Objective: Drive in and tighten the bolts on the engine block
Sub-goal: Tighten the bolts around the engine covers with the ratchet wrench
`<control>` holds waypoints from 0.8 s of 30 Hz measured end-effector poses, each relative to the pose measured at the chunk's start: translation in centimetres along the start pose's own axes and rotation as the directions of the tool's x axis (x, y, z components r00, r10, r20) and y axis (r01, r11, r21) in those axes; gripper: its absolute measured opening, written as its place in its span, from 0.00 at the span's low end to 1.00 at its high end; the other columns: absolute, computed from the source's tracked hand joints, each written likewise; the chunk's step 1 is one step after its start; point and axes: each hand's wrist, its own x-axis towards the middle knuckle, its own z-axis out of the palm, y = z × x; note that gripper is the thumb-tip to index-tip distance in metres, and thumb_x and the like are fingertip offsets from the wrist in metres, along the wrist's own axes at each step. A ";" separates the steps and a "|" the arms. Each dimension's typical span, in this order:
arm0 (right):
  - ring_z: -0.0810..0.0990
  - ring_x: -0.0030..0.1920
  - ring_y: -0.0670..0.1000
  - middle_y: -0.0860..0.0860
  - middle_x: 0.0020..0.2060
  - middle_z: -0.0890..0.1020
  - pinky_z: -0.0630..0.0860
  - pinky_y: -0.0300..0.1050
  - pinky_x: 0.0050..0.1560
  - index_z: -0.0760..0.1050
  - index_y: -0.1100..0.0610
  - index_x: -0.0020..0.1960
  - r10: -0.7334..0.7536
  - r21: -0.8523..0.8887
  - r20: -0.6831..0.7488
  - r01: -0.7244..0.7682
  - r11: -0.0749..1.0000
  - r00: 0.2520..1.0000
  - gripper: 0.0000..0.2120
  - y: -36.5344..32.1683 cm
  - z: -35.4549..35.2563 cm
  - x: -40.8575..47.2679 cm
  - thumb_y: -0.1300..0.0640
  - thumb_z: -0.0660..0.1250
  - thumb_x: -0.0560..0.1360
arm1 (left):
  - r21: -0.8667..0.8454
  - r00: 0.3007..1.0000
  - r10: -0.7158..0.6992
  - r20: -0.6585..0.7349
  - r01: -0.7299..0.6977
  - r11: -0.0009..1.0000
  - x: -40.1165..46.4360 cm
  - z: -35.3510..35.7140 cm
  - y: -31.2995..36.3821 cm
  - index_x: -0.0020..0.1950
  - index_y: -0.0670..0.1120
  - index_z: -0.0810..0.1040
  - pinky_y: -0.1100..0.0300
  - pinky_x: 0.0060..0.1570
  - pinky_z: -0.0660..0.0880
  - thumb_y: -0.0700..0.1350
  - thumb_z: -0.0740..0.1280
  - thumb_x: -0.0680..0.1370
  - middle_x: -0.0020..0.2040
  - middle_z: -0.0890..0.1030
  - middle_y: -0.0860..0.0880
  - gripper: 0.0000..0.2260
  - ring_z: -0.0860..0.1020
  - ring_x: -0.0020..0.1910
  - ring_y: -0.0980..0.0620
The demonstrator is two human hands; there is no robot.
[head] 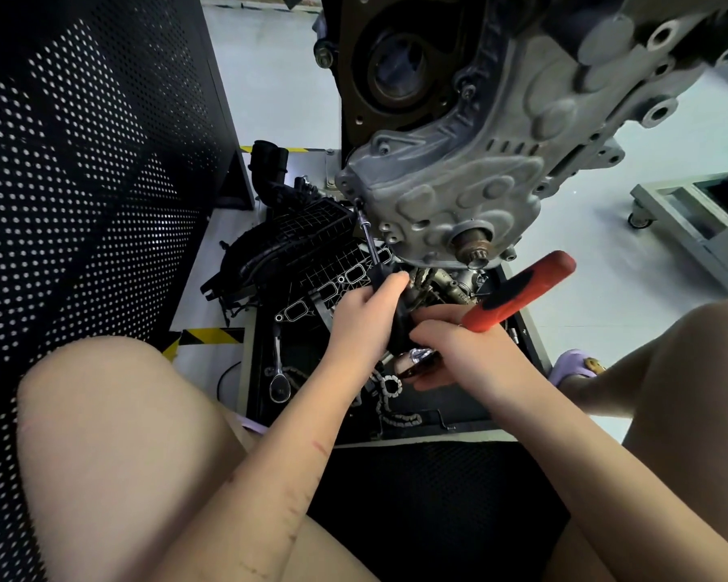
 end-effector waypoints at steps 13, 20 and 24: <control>0.81 0.28 0.57 0.60 0.28 0.79 0.79 0.44 0.28 0.79 0.65 0.34 0.052 0.329 0.115 -0.087 0.940 0.992 0.15 2.0 -1.4 1.0 0.71 0.56 0.71 | -0.050 0.996 -0.082 0.017 0.083 0.995 0.0 0.6 0.0 0.29 0.49 0.74 0.63 0.36 0.72 0.57 0.67 0.73 0.25 0.76 0.57 0.16 0.77 0.31 0.59; 0.82 0.29 0.56 0.61 0.30 0.81 0.78 0.39 0.25 0.82 0.62 0.29 0.200 0.515 0.227 -0.292 0.806 0.953 0.22 3.1 -0.8 1.1 0.70 0.51 0.70 | 0.247 0.999 0.036 0.006 -0.036 0.968 0.2 -0.2 0.1 0.30 0.47 0.76 0.60 0.35 0.71 0.61 0.66 0.72 0.26 0.76 0.55 0.19 0.76 0.31 0.56; 0.82 0.29 0.57 0.63 0.30 0.81 0.78 0.39 0.25 0.80 0.66 0.38 0.213 0.520 0.235 -0.308 0.797 0.948 0.16 3.0 -0.9 1.1 0.70 0.52 0.69 | 0.173 0.992 -0.070 0.107 0.051 0.984 0.4 -0.7 0.3 0.31 0.50 0.79 0.59 0.42 0.73 0.63 0.66 0.71 0.31 0.79 0.55 0.18 0.78 0.37 0.55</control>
